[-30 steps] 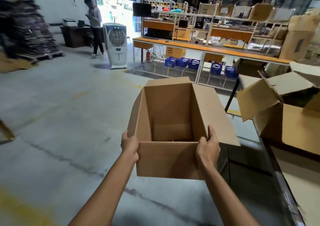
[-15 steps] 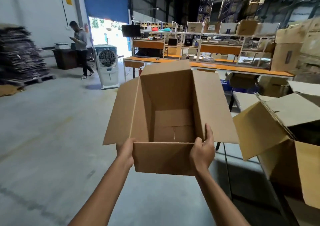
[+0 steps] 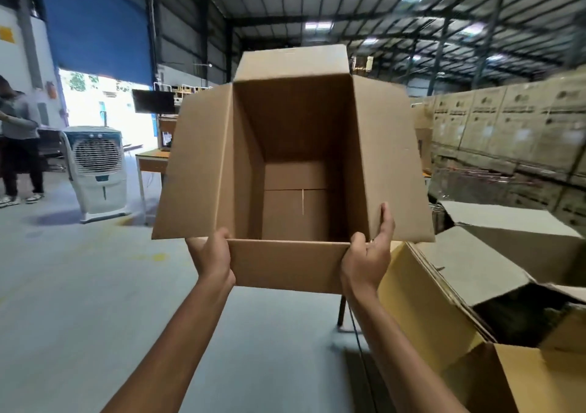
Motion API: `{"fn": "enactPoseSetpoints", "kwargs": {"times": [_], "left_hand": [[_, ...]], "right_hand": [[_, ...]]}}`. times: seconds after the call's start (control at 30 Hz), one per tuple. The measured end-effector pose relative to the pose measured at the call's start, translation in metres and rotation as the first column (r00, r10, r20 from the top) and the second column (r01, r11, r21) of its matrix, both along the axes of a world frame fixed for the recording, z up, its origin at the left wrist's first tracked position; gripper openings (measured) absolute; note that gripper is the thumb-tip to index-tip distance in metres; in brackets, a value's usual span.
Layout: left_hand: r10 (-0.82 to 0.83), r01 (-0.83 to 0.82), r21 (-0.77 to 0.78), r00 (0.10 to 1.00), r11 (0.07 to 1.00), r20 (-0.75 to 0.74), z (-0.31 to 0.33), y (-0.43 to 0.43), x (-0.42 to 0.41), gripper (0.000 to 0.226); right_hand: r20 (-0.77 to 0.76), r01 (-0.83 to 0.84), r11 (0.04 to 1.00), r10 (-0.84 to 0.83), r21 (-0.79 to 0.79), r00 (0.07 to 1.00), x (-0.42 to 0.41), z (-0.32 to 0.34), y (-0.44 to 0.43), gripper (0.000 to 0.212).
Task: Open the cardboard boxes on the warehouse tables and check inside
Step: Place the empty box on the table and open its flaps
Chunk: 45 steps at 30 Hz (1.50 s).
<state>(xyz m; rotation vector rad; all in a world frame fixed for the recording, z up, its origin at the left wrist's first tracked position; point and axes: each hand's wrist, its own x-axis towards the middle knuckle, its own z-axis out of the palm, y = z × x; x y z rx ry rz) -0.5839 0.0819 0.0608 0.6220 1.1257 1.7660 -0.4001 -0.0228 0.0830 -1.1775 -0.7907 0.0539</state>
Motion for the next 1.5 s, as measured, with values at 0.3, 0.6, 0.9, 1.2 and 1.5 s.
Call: {"fn": "enactPoseSetpoints", "kwargs": {"times": [0.3, 0.6, 0.9, 1.2, 1.5], "left_hand": [[-0.298, 0.283, 0.147, 0.951, 0.948, 0.088, 0.049, 0.118, 0.093, 0.036], [-0.667, 0.647, 0.203, 0.744, 0.735, 0.043, 0.081, 0.168, 0.204, 0.026], [-0.839, 0.818, 0.212, 0.543, 0.535, 0.019, 0.117, 0.152, 0.354, 0.025], [-0.949, 0.946, 0.141, 0.305, 0.292, -0.081, 0.114, 0.128, 0.472, 0.036], [-0.977, 0.999, -0.032, 0.015, 0.023, -0.211, 0.071, 0.141, 0.569, 0.029]], "right_hand": [[0.070, 0.285, 0.947, -0.298, 0.147, 0.952, 0.055, 0.051, 0.073, 0.069], [0.100, 0.560, 0.794, -0.593, 0.236, 0.799, 0.121, 0.066, 0.081, 0.072], [0.068, 0.761, 0.587, -0.802, 0.278, 0.594, 0.205, 0.093, 0.050, 0.072], [0.016, 0.920, 0.343, -0.938, 0.189, 0.346, 0.278, 0.086, 0.019, 0.067], [0.015, 0.931, 0.169, -0.983, -0.322, 0.183, 0.327, 0.056, 0.027, 0.062]]}}
